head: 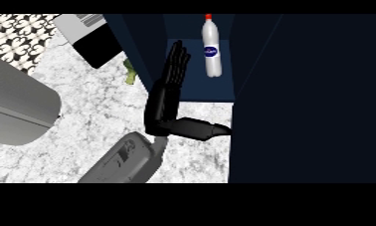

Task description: Pick up the bottled water, place it into the cabinet and close the cabinet

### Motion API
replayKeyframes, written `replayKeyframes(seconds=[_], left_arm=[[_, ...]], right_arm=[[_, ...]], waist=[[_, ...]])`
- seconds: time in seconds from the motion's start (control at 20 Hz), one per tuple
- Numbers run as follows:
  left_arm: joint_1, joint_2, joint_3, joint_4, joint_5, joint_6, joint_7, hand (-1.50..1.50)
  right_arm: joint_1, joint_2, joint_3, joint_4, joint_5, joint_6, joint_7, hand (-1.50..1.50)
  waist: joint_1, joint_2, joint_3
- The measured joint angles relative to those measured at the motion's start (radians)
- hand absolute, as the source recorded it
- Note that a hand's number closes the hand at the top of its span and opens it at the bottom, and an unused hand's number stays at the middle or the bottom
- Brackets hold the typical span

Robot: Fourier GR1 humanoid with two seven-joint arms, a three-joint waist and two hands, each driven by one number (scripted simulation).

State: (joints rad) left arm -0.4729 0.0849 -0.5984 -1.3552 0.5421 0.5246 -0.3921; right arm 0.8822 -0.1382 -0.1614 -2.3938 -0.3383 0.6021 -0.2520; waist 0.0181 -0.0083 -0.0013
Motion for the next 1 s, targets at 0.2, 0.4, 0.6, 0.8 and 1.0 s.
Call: replayKeyframes(seconds=[0.2, 0.4, 0.6, 0.8, 1.0], left_arm=[[0.12, 0.051, -0.033, -0.126, -0.011, 0.003, 0.005, -1.5], [0.221, 0.102, -0.043, -0.229, -0.013, -0.003, -0.001, -1.5], [0.326, 0.157, -0.052, -0.333, -0.018, -0.003, -0.01, -1.5], [0.402, 0.214, -0.034, -0.41, -0.014, -0.02, -0.02, -1.5], [0.471, 0.257, -0.022, -0.472, -0.01, -0.033, -0.034, -1.5]], right_arm=[[0.007, -0.047, 0.063, 0.0, 0.007, 0.059, 0.026, 1.5], [0.005, -0.087, 0.13, -0.005, 0.016, 0.103, 0.047, 1.5], [0.017, -0.11, 0.214, -0.01, 0.029, 0.13, 0.074, 1.5], [0.014, -0.111, 0.314, -0.016, 0.047, 0.131, 0.112, 1.5], [-0.015, -0.094, 0.43, -0.022, 0.095, 0.116, 0.154, 1.5]], waist=[[-0.001, 0.001, 0.0], [-0.002, 0.002, -0.001], [-0.005, 0.001, -0.001], [-0.006, 0.002, -0.002], [-0.007, 0.001, -0.003]])
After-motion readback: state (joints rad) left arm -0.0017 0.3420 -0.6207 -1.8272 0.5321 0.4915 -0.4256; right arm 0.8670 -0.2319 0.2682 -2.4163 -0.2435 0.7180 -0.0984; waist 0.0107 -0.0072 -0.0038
